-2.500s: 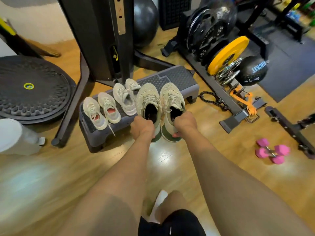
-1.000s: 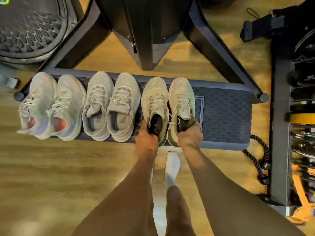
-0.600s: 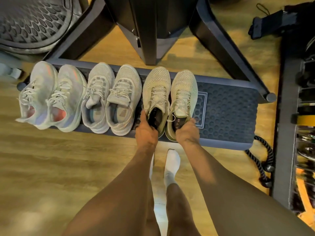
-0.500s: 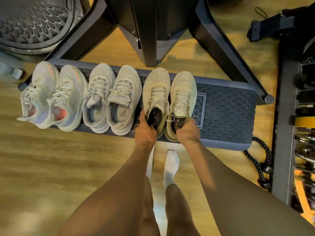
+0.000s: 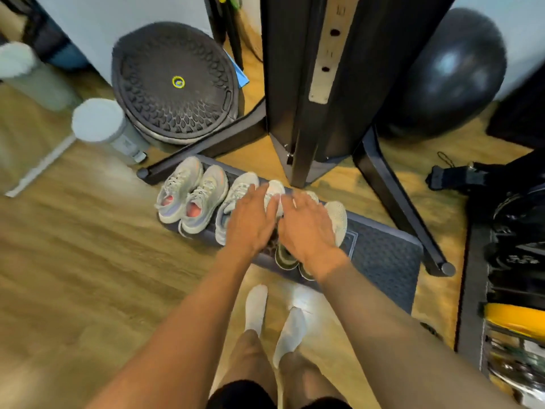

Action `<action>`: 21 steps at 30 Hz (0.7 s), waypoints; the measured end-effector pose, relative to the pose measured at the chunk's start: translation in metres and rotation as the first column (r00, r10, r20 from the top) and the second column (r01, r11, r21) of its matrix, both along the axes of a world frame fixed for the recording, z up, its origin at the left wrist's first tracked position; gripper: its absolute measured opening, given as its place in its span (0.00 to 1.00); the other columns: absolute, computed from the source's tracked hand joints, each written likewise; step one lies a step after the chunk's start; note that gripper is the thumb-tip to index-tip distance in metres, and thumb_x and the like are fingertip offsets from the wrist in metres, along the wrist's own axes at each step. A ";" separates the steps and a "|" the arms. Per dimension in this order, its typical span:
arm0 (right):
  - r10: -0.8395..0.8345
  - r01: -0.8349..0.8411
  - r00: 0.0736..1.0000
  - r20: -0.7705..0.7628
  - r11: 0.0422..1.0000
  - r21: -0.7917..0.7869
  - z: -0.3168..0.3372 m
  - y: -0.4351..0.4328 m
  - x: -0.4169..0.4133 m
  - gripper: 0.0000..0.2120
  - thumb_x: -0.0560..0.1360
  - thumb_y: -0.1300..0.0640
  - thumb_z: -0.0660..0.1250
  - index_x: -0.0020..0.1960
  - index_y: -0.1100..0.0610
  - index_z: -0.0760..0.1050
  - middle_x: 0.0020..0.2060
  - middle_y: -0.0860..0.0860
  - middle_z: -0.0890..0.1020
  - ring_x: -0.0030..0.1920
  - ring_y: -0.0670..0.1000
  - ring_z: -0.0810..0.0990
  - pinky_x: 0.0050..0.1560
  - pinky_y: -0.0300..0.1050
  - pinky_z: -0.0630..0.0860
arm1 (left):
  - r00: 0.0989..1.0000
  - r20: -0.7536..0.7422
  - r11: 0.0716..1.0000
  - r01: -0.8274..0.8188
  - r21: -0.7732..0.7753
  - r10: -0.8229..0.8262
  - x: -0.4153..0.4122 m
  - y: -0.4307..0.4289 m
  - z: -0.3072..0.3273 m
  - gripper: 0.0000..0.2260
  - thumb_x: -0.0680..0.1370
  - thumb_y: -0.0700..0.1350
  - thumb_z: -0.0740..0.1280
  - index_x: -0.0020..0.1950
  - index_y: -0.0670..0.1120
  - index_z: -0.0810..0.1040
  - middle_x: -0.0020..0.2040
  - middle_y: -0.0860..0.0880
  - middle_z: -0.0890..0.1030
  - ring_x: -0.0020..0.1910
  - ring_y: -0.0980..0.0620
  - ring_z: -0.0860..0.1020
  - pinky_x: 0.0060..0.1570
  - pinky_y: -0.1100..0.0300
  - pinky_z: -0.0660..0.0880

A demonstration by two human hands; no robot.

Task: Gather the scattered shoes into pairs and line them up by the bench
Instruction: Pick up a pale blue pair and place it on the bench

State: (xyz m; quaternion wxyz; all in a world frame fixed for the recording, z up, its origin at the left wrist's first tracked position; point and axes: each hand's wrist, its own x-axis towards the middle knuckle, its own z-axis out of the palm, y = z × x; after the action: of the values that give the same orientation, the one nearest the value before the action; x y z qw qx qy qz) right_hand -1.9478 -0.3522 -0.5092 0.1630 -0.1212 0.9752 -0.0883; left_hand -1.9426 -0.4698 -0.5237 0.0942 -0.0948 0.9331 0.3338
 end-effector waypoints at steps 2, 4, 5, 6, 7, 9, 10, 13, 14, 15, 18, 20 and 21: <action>0.116 -0.118 0.989 -0.088 0.993 -0.012 0.039 -0.025 0.006 0.23 0.78 0.51 0.56 0.72 0.54 0.62 0.71 0.54 0.66 0.71 0.56 0.62 0.67 0.57 0.63 | 0.995 -0.103 0.992 -0.003 -0.126 -0.010 0.015 -0.030 0.040 0.21 0.82 0.55 0.52 0.71 0.47 0.69 0.69 0.42 0.72 0.67 0.42 0.70 0.65 0.50 0.61; 0.221 -0.225 0.963 -0.151 0.974 -0.006 0.073 -0.052 0.014 0.24 0.78 0.49 0.56 0.73 0.54 0.61 0.72 0.54 0.64 0.72 0.56 0.60 0.68 0.57 0.61 | 0.990 -0.137 0.972 -0.058 -0.226 0.027 0.034 -0.066 0.075 0.22 0.82 0.56 0.52 0.71 0.48 0.69 0.70 0.41 0.71 0.69 0.42 0.68 0.67 0.48 0.62; 0.276 -0.279 0.946 -0.172 0.960 0.002 0.089 -0.067 0.018 0.25 0.78 0.47 0.56 0.73 0.54 0.60 0.74 0.54 0.62 0.74 0.56 0.58 0.69 0.58 0.59 | 0.988 -0.142 0.959 -0.101 -0.265 0.065 0.046 -0.085 0.091 0.22 0.82 0.57 0.52 0.72 0.48 0.68 0.71 0.41 0.70 0.70 0.42 0.67 0.69 0.47 0.61; 0.333 -0.336 0.924 -0.190 0.942 0.015 0.103 -0.082 0.023 0.26 0.78 0.46 0.56 0.74 0.53 0.59 0.75 0.54 0.60 0.75 0.56 0.56 0.70 0.58 0.58 | 0.984 -0.145 0.942 -0.147 -0.301 0.108 0.060 -0.105 0.105 0.23 0.81 0.58 0.51 0.72 0.49 0.68 0.72 0.41 0.68 0.71 0.42 0.66 0.69 0.46 0.60; 0.386 -0.390 0.897 -0.213 0.921 0.028 0.117 -0.098 0.029 0.27 0.79 0.44 0.55 0.75 0.53 0.58 0.76 0.53 0.58 0.76 0.56 0.54 0.71 0.59 0.57 | 0.978 -0.141 0.923 -0.191 -0.333 0.152 0.076 -0.125 0.118 0.23 0.81 0.59 0.51 0.72 0.50 0.67 0.73 0.41 0.67 0.72 0.42 0.65 0.70 0.44 0.59; 0.474 -0.482 0.839 -0.268 0.875 0.037 0.143 -0.132 0.044 0.28 0.79 0.42 0.54 0.75 0.53 0.58 0.77 0.53 0.58 0.77 0.56 0.53 0.72 0.60 0.56 | 0.960 -0.142 0.881 -0.278 -0.383 0.242 0.110 -0.163 0.140 0.24 0.80 0.60 0.51 0.73 0.53 0.65 0.75 0.43 0.64 0.74 0.43 0.61 0.72 0.42 0.55; 0.509 -0.522 0.810 -0.293 0.852 0.035 0.155 -0.150 0.053 0.28 0.78 0.41 0.54 0.75 0.53 0.59 0.76 0.53 0.58 0.77 0.56 0.53 0.72 0.61 0.55 | 0.946 -0.156 0.860 -0.323 -0.396 0.284 0.128 -0.181 0.150 0.24 0.80 0.61 0.52 0.73 0.53 0.65 0.76 0.44 0.63 0.74 0.43 0.60 0.73 0.42 0.53; 0.604 -0.632 0.721 -0.339 0.774 0.033 0.183 -0.208 0.085 0.29 0.78 0.40 0.54 0.75 0.52 0.59 0.77 0.52 0.58 0.77 0.55 0.53 0.73 0.61 0.54 | 0.897 -0.187 0.800 -0.443 -0.405 0.401 0.186 -0.228 0.175 0.24 0.80 0.62 0.53 0.73 0.55 0.65 0.76 0.45 0.61 0.75 0.44 0.59 0.72 0.43 0.51; 0.631 -0.664 0.693 -0.349 0.747 0.031 0.190 -0.228 0.098 0.29 0.78 0.39 0.53 0.75 0.52 0.59 0.77 0.52 0.58 0.77 0.54 0.53 0.73 0.61 0.53 | 0.878 -0.197 0.782 -0.478 -0.400 0.436 0.206 -0.243 0.181 0.24 0.80 0.62 0.53 0.73 0.55 0.65 0.76 0.45 0.61 0.76 0.44 0.58 0.72 0.43 0.50; 0.654 -0.693 0.666 -0.359 0.720 0.025 0.196 -0.249 0.113 0.29 0.79 0.39 0.53 0.75 0.51 0.59 0.77 0.52 0.58 0.77 0.54 0.53 0.73 0.60 0.53 | 0.859 -0.210 0.764 -0.511 -0.393 0.467 0.227 -0.258 0.186 0.24 0.80 0.62 0.53 0.73 0.55 0.65 0.77 0.45 0.60 0.76 0.45 0.57 0.73 0.42 0.49; 0.715 -0.772 0.588 -0.378 0.636 0.003 0.209 -0.311 0.163 0.28 0.79 0.38 0.51 0.74 0.52 0.61 0.76 0.53 0.60 0.77 0.55 0.55 0.73 0.59 0.55 | 0.793 -0.238 0.705 -0.608 -0.365 0.561 0.290 -0.302 0.198 0.23 0.80 0.61 0.53 0.73 0.55 0.65 0.77 0.45 0.59 0.76 0.45 0.56 0.74 0.40 0.48; 0.744 -0.806 0.550 -0.381 0.592 -0.007 0.213 -0.346 0.192 0.28 0.79 0.38 0.51 0.74 0.52 0.62 0.76 0.53 0.61 0.76 0.55 0.56 0.72 0.58 0.57 | 0.756 -0.244 0.666 -0.652 -0.361 0.607 0.322 -0.328 0.205 0.23 0.80 0.60 0.54 0.74 0.56 0.65 0.77 0.45 0.58 0.76 0.45 0.56 0.74 0.40 0.48; 0.763 -0.828 0.522 -0.382 0.560 -0.013 0.214 -0.367 0.210 0.28 0.79 0.38 0.51 0.74 0.52 0.62 0.75 0.53 0.61 0.76 0.55 0.56 0.71 0.58 0.58 | 0.736 -0.245 0.640 -0.673 -0.372 0.631 0.342 -0.343 0.208 0.23 0.80 0.60 0.54 0.74 0.56 0.65 0.77 0.45 0.58 0.76 0.45 0.56 0.74 0.40 0.48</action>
State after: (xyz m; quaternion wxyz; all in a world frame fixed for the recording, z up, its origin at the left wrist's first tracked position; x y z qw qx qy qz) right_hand -1.7376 -0.7192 -0.2949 0.0053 -0.5832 0.8088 -0.0756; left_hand -1.6004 -0.8126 -0.3161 -0.0993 -0.4278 0.8888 0.1310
